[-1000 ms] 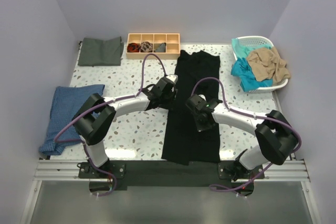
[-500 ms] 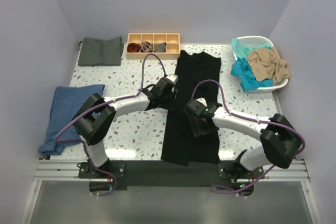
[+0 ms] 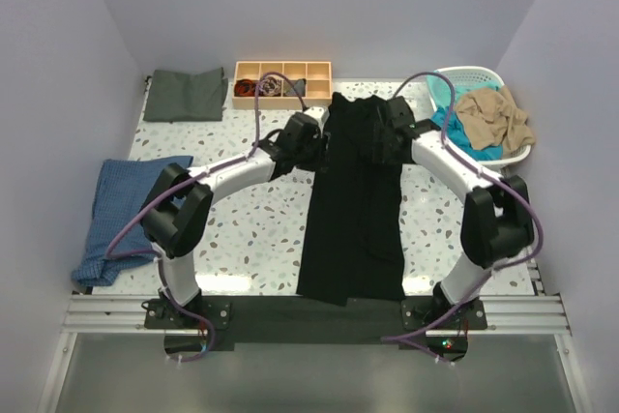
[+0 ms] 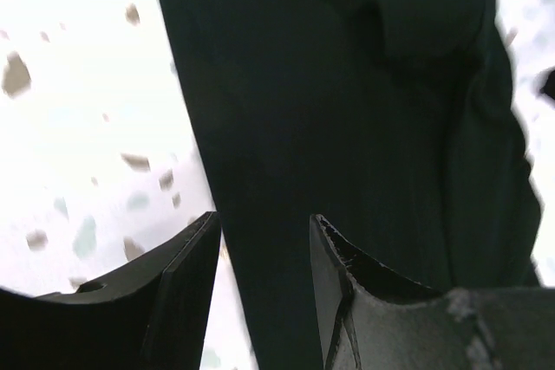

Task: Fold and stack the t-shirts
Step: Fold the tshirt

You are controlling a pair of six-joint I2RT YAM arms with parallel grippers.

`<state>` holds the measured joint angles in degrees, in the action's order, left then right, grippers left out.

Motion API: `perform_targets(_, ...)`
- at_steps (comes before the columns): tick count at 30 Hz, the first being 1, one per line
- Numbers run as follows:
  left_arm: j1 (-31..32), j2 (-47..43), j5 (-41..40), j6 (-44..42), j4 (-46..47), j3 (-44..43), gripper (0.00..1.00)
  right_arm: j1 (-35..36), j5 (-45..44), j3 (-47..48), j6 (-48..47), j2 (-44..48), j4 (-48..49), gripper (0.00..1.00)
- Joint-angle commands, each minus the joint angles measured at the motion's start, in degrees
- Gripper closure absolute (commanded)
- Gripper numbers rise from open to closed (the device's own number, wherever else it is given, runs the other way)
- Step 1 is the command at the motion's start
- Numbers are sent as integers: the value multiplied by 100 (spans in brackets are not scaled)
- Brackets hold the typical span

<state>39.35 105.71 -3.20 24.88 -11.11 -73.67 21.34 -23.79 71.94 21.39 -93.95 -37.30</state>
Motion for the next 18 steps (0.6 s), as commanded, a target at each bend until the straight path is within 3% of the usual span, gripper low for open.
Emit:
perform_targets(1, -594, 475, 881, -106, 933, -743, 49, -226, 629, 1274, -425, -1261, 662, 24)
perform_targets(7, -973, 2090, 2103, -186, 558, -2710, 50, -596, 1157, 3033, -390, -2671, 566, 27)
perform_targets(12, -982, 2996, 2455, -98, 698, -3626, 50, -719, 1368, 3914, -355, -3603, 373, 27)
perform_targets(18, -982, 4350, 2939, 16, 364, -5437, 50, -807, 1386, 4846, -328, -4507, 109, 27)
